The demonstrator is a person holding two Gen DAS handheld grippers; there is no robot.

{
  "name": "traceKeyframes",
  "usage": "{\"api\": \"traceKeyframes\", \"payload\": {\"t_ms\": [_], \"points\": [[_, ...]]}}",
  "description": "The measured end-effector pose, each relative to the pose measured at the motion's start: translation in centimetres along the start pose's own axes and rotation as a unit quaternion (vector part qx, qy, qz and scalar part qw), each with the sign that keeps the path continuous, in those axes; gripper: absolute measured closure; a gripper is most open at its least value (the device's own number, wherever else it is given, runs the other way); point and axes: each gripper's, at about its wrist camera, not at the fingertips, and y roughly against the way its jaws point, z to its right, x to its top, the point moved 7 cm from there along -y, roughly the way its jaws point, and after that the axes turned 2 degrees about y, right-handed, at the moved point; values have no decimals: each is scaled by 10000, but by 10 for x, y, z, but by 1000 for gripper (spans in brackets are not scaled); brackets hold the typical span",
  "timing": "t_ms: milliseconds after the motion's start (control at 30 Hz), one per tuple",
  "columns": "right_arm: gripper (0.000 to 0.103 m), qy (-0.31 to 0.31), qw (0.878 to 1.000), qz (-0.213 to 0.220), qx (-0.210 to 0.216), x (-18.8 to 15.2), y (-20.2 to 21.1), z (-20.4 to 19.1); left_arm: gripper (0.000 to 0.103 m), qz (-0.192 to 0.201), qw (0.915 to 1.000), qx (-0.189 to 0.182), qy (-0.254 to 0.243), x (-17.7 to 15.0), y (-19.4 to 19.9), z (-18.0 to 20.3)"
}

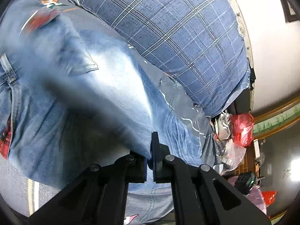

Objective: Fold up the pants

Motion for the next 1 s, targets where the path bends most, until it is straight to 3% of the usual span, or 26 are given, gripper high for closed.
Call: {"api": "traceKeyframes", "payload": {"t_ms": [67,100,167,267,300,367,433,467,500,567,667,767,867,967,1000], "points": [[40,-571,9979,95,284,1,5,10,99,-133,9999,25,37,-7,-4,-9],[41,-807,9966,40,163,1,3,17,99,-224,9997,37,73,-11,-8,-16],[41,-1012,9935,-91,-518,4,-8,32,99,-325,9994,115,81,-16,-14,-26],[48,-1206,9851,-246,-1202,11,-32,43,99,-352,9992,158,33,-16,-17,-29],[57,-1338,9823,-220,-1289,12,-38,46,99,-361,9992,161,20,-17,-17,-27],[64,-1486,9839,-95,-989,10,-50,39,99,-356,9992,195,-54,-18,-17,-26],[73,-1161,9838,-61,-1363,7,-66,33,99,-319,9987,308,-254,-19,-17,-25],[85,-799,9800,-61,-1819,9,-68,26,99,-312,9983,360,-329,-20,-17,-27],[103,-481,9796,-18,-1953,13,-69,16,99,-315,9982,374,-348,-21,-17,-29],[103,-272,9836,42,-1781,14,-70,2,99,-292,9986,289,-319,-22,-15,-29],[103,-141,9805,659,-1847,27,-42,-11,99,-16,9989,85,-456,-17,-3,-16],[103,-97,9764,1215,-1783,50,-9,-19,99,135,9981,-468,-384,-13,9,-2],[98,-124,9842,1070,-1409,63,-7,-15,99,39,9990,-381,-211,-10,4,-6],[39,-379,9860,720,-1455,67,-31,12,99,-188,9997,-129,-100,-14,-9,-17],[45,-412,9844,764,-1530,66,-35,19,99,-247,9996,-80,-98,-15,-12,-20]]}}
